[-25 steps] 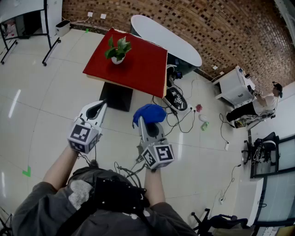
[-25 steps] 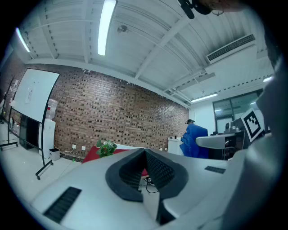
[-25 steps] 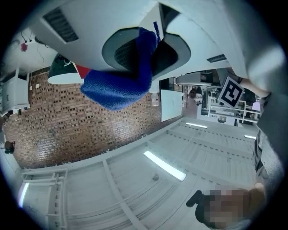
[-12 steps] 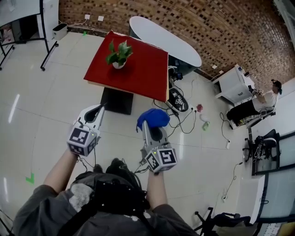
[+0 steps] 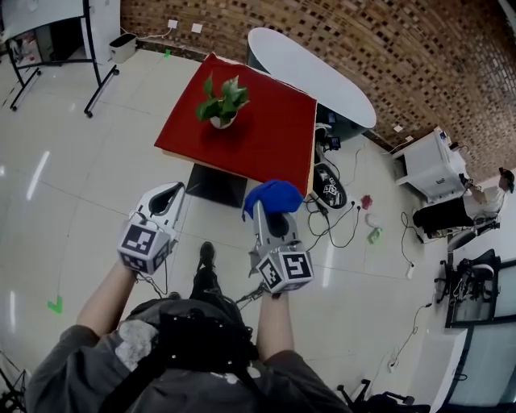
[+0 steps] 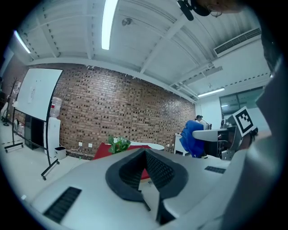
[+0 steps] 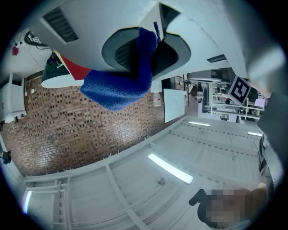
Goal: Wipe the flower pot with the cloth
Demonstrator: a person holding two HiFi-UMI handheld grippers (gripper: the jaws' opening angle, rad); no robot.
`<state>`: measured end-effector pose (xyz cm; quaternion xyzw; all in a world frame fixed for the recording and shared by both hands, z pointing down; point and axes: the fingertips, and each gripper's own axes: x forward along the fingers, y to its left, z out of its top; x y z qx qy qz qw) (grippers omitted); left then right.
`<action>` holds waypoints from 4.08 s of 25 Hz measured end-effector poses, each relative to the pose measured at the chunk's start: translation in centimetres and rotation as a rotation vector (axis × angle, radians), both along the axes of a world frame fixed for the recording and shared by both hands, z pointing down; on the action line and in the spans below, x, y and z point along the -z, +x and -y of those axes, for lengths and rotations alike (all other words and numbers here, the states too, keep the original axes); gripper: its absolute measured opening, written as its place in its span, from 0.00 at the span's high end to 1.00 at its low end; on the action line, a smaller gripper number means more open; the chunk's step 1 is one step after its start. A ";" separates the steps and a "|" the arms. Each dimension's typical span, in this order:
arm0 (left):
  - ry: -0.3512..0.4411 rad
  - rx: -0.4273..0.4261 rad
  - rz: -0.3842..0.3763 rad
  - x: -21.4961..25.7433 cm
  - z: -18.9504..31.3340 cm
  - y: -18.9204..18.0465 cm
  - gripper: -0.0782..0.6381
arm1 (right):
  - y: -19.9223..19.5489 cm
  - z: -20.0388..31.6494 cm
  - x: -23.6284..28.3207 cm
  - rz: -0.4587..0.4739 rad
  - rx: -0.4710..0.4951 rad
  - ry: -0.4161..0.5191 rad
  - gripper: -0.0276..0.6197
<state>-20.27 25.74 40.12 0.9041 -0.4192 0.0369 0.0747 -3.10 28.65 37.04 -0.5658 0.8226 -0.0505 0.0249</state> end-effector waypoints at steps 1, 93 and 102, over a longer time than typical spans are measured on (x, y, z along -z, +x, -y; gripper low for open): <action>-0.002 0.001 0.001 -0.3 1.2 0.3 0.84 | 0.2 1.5 -0.2 0.003 0.009 0.000 0.84; -0.174 -0.303 0.198 -22.3 53.8 15.6 0.33 | 4.0 55.5 -24.0 -0.044 0.637 -0.525 0.84; -0.147 -0.409 0.210 -22.6 55.1 18.1 0.33 | 3.0 52.5 -25.1 -0.091 0.678 -0.549 0.84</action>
